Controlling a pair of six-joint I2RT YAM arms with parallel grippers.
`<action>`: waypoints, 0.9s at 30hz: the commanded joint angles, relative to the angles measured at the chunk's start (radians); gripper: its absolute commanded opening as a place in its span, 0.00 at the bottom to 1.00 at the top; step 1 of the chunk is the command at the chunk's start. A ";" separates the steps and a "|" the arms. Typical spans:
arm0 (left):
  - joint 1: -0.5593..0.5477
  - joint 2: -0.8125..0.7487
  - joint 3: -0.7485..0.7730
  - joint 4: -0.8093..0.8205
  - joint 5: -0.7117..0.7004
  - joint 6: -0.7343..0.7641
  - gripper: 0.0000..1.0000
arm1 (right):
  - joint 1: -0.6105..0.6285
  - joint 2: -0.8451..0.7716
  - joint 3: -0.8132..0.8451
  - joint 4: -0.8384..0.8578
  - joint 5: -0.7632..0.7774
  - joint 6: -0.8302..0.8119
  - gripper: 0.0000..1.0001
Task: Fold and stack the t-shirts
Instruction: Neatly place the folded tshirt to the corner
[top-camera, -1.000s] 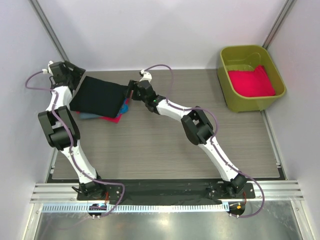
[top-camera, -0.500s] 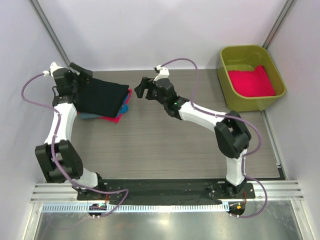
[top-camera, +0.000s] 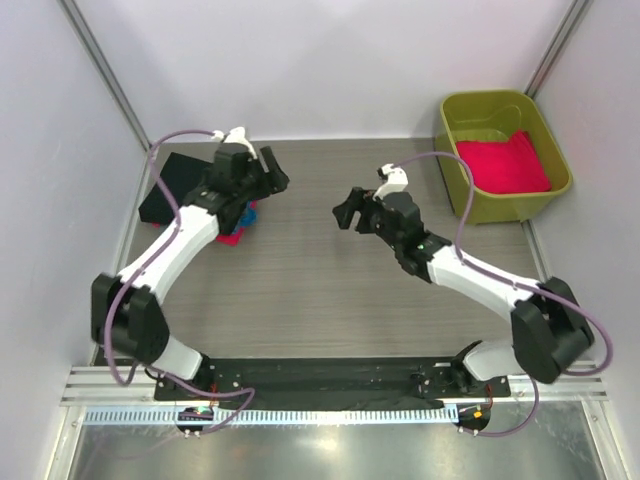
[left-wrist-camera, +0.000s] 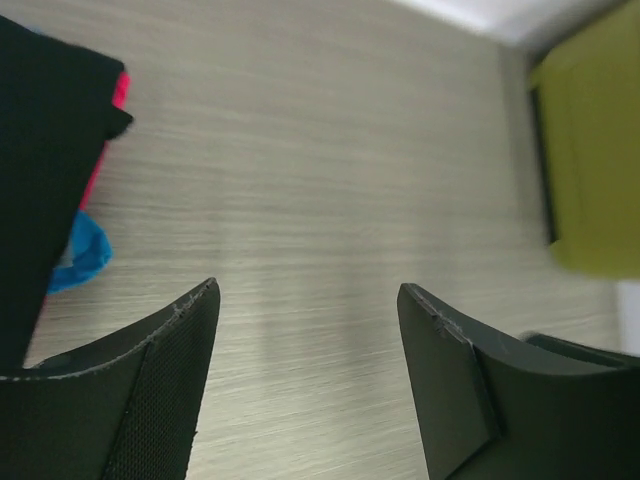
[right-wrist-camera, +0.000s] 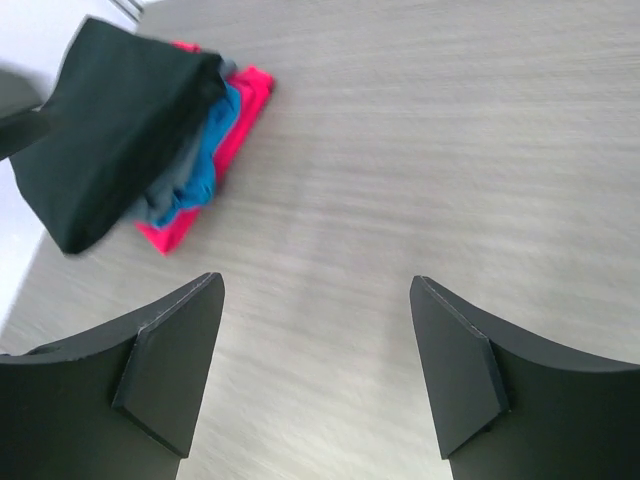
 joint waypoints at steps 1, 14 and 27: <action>-0.036 0.140 0.091 -0.067 -0.060 0.105 0.72 | 0.000 -0.145 -0.087 0.028 0.086 -0.059 0.81; -0.059 0.712 0.586 -0.332 -0.137 0.234 0.59 | -0.020 -0.434 -0.342 -0.073 0.161 -0.037 0.81; 0.054 0.869 0.698 -0.423 -0.120 0.202 0.52 | -0.026 -0.465 -0.413 -0.064 0.132 -0.011 0.81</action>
